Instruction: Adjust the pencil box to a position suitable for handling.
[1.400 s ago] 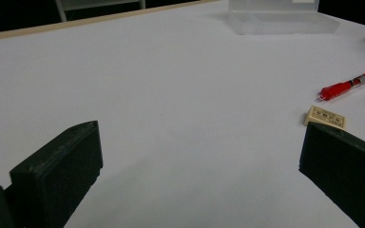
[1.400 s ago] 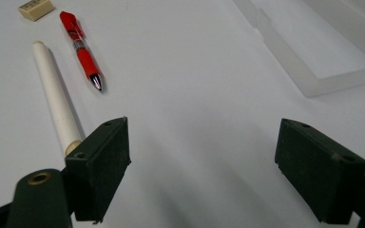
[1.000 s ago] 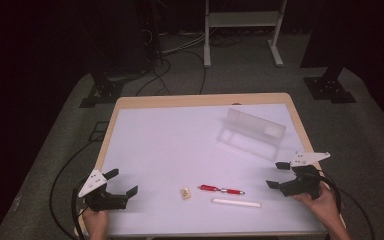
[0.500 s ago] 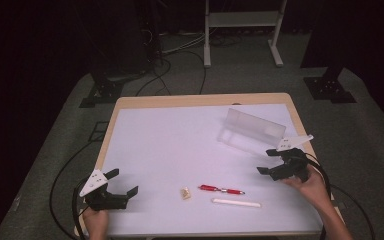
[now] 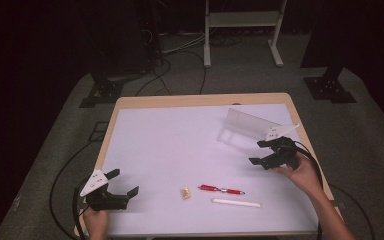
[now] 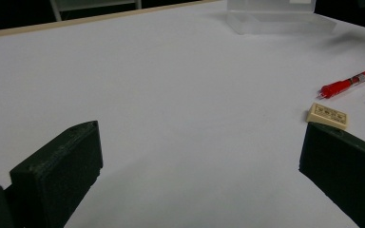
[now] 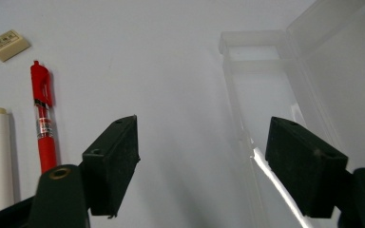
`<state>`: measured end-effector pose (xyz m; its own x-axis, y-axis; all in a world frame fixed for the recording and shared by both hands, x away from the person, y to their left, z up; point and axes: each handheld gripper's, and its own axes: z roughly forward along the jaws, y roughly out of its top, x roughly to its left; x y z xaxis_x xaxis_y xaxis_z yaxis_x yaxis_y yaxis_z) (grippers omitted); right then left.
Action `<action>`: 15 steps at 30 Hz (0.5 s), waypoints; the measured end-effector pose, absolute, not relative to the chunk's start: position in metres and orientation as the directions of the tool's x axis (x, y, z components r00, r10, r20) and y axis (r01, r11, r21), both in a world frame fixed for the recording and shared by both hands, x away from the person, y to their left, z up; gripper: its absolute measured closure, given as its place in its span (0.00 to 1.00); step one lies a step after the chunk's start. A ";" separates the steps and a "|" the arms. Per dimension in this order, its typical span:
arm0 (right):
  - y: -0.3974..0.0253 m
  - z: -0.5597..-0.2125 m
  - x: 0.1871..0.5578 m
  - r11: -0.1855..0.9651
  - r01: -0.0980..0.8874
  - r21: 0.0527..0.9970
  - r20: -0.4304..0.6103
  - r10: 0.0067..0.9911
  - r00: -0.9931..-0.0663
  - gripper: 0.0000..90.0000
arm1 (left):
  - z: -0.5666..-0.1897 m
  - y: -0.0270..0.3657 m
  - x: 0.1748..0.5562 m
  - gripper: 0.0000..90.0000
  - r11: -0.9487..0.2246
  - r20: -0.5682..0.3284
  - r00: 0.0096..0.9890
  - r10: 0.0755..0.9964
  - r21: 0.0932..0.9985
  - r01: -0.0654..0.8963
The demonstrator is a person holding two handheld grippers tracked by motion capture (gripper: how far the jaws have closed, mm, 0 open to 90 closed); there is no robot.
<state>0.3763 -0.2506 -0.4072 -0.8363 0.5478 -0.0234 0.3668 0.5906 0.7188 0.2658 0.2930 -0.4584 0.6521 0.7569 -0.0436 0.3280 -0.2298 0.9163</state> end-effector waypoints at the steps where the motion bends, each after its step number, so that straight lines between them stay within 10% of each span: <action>1: -0.248 -0.407 0.378 0.595 0.364 0.717 -0.026 0.544 -0.838 0.31 | -0.458 0.293 0.266 0.00 -0.230 -0.041 0.653 0.756 0.918 0.324; 15: -0.229 -0.419 0.410 0.636 0.383 0.670 -0.032 0.539 -0.842 0.38 | -0.456 0.292 0.264 0.00 -0.223 -0.040 0.655 0.755 0.923 0.313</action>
<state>0.4102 -0.2294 -0.4192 -0.8415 0.5393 -0.0315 0.3826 0.6362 0.6700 0.2636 0.2922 -0.4565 0.6548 0.7548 -0.0397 0.3135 -0.2233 0.9230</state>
